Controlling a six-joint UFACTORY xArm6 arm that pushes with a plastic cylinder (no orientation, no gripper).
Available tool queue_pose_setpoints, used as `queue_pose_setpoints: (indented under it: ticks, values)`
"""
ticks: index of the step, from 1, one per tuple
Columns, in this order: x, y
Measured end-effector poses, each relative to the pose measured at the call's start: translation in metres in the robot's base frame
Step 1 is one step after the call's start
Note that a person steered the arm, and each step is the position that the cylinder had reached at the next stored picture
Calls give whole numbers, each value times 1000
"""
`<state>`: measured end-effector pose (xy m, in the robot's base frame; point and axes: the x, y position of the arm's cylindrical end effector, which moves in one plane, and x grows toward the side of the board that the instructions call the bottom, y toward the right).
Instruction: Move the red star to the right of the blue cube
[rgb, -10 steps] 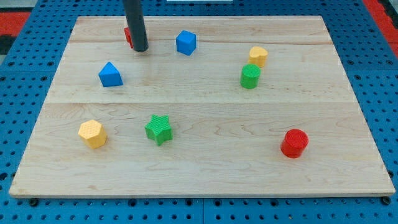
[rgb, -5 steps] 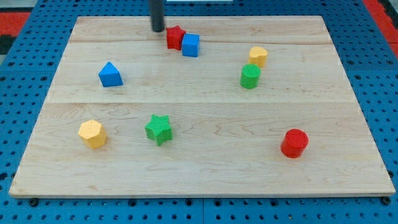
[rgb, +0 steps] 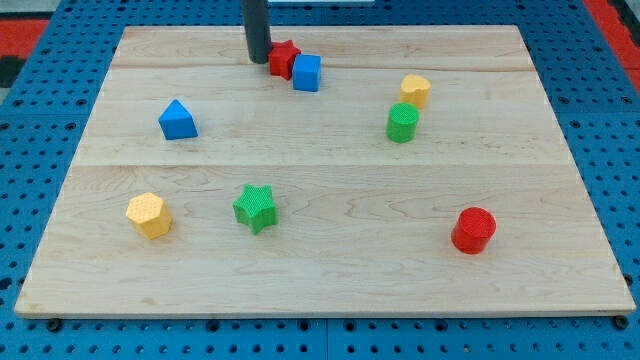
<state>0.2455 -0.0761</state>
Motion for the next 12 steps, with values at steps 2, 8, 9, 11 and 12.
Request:
queue_pose_setpoints:
  ticks: [2, 8, 9, 11, 12]
  values:
    - [-26, 73]
    - [-11, 124]
    - [-12, 139]
    - [-43, 89]
    - [-19, 71]
